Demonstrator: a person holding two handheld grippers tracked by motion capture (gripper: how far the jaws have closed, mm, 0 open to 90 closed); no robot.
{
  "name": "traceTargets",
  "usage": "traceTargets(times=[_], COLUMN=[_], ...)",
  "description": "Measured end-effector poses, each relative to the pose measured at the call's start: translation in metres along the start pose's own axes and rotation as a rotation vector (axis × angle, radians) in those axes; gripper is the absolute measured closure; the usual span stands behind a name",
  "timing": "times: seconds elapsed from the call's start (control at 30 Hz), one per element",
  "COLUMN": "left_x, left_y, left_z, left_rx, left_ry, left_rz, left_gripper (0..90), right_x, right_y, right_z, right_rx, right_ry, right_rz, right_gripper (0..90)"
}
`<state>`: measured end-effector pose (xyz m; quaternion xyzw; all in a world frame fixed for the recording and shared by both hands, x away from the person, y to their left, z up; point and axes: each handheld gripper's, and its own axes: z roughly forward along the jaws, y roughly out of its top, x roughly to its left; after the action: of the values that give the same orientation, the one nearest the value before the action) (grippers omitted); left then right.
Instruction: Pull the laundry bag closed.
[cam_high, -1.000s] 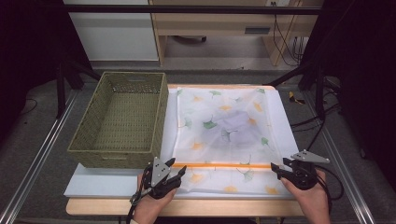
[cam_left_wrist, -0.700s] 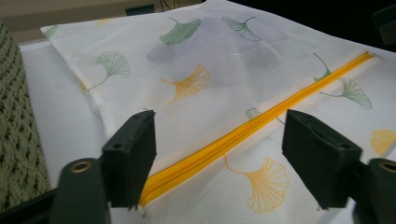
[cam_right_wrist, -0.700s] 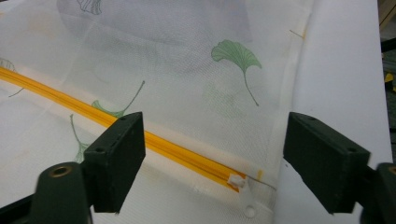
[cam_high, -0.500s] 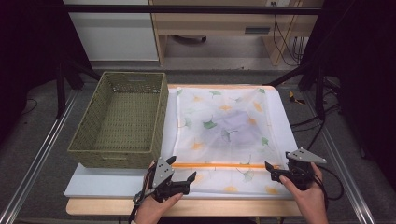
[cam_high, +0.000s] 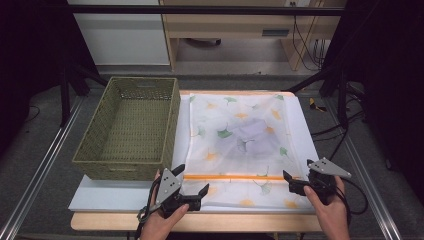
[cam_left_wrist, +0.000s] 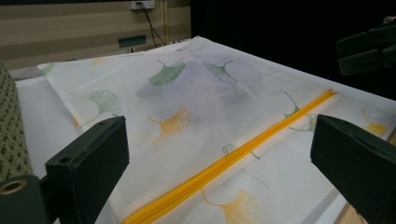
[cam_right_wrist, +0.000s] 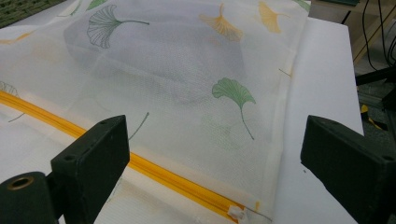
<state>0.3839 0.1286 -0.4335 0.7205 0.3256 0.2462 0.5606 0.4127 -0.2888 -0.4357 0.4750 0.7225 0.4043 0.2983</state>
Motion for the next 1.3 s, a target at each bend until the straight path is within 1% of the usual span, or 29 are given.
traceTargets(times=[0.2, 0.33, 0.5, 0.67, 0.9, 0.97, 1.03, 1.07, 1.17, 1.23, 1.3], left_x=[0.002, 0.004, 0.009, 0.014, 0.026, 0.029, 0.032, 0.033, 0.036, 0.038, 0.041], left_y=[0.009, 0.013, 0.017, 0.021, 0.024, 0.023, 0.022, 0.021, 0.018, 0.016, 0.014], left_z=[-0.013, -0.022, -0.032, -0.043, -0.060, -0.066, -0.072, -0.074, -0.081, -0.087, -0.093], left_rx=[-0.024, -0.025, -0.034, -0.045, -0.063, -0.069, -0.070, -0.070, -0.068, -0.064, -0.059], left_ry=[0.012, 0.024, 0.032, 0.051, 0.106, 0.115, 0.123, 0.128, 0.149, 0.168, 0.192], left_rz=[0.000, 0.006, -0.006, -0.007, -0.013, -0.027, -0.032, -0.036, -0.044, -0.042, -0.054], left_gripper=[4.5, 4.8, 5.8, 6.3, 6.5, 6.5, 6.5, 6.5, 6.6, 6.8, 7.0], right_x=[-0.002, -0.004, -0.007, -0.010, -0.014, -0.015, -0.015, -0.016, -0.016, -0.016, -0.016], right_y=[0.000, -0.001, -0.002, -0.003, -0.005, -0.006, -0.006, -0.006, -0.007, -0.007, -0.007], right_z=[-0.001, -0.003, -0.003, -0.006, -0.006, -0.006, -0.007, -0.007, -0.008, -0.007, -0.007], right_rx=[-0.001, -0.002, -0.001, -0.003, 0.008, 0.014, 0.013, 0.015, 0.016, 0.020, 0.025], right_ry=[-0.013, -0.021, -0.040, -0.055, -0.070, -0.082, -0.094, -0.101, -0.106, -0.110, -0.114], right_rz=[-0.002, 0.006, 0.007, 0.016, 0.020, 0.021, 0.015, 0.020, 0.023, 0.018, 0.012], right_gripper=[7.9, 7.2, 7.0, 6.8, 6.2, 5.5, 4.6, 4.7, 4.6, 4.7, 4.7])
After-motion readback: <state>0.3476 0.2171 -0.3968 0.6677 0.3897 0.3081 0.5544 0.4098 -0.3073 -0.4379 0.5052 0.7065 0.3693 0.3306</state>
